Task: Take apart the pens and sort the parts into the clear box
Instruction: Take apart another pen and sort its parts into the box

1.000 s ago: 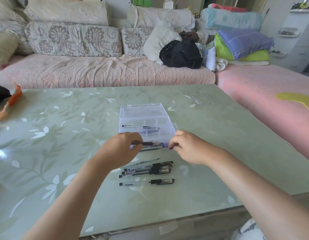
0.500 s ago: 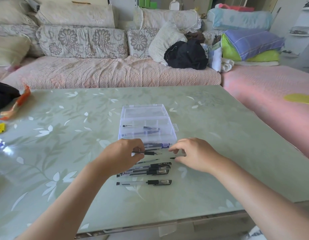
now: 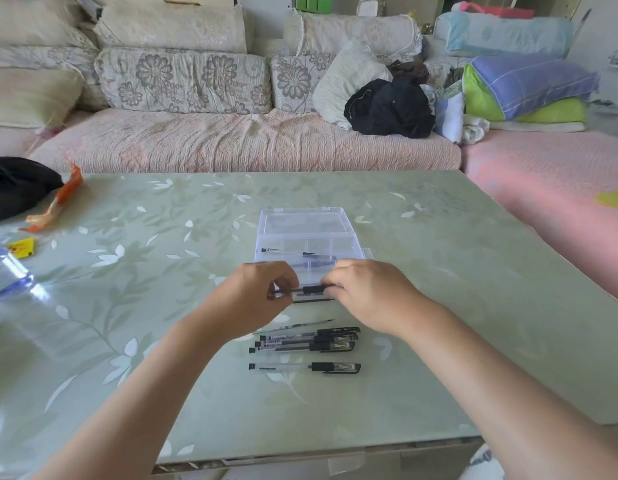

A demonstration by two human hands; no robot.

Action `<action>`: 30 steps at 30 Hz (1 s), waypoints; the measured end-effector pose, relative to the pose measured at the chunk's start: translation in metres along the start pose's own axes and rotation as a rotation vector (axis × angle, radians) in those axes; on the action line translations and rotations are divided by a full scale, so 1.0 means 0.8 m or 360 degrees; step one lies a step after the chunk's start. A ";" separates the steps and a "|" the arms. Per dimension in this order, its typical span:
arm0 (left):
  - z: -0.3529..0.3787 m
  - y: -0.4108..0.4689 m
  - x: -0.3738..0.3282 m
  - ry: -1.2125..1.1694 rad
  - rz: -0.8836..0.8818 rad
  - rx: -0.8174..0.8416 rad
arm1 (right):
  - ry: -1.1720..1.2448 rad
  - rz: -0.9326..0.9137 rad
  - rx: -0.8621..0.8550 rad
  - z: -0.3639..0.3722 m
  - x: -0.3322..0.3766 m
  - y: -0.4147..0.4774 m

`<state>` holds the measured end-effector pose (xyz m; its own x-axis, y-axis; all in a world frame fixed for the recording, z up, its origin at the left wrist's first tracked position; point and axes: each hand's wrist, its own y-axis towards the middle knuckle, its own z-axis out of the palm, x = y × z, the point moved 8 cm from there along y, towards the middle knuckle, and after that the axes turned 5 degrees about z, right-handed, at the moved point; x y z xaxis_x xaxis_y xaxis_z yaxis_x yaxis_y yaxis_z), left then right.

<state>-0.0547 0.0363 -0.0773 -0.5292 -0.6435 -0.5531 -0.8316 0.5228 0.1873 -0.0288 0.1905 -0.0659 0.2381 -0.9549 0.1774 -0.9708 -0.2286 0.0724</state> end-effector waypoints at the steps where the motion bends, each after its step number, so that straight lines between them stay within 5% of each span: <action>1: -0.005 0.000 0.002 -0.0003 -0.0007 -0.0018 | -0.0004 0.0004 -0.0011 -0.002 0.002 0.003; 14: -0.041 0.018 0.009 0.0001 0.0023 -0.0135 | -0.0008 -0.0005 -0.0350 -0.030 0.007 0.030; 30: -0.023 0.007 0.019 -0.0136 -0.0101 -0.0002 | 0.0246 0.0168 -0.0266 -0.026 -0.018 0.016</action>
<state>-0.0702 0.0193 -0.0695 -0.4591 -0.6254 -0.6310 -0.8633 0.4817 0.1507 -0.0442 0.2051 -0.0473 0.1497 -0.9285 0.3398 -0.9754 -0.0825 0.2042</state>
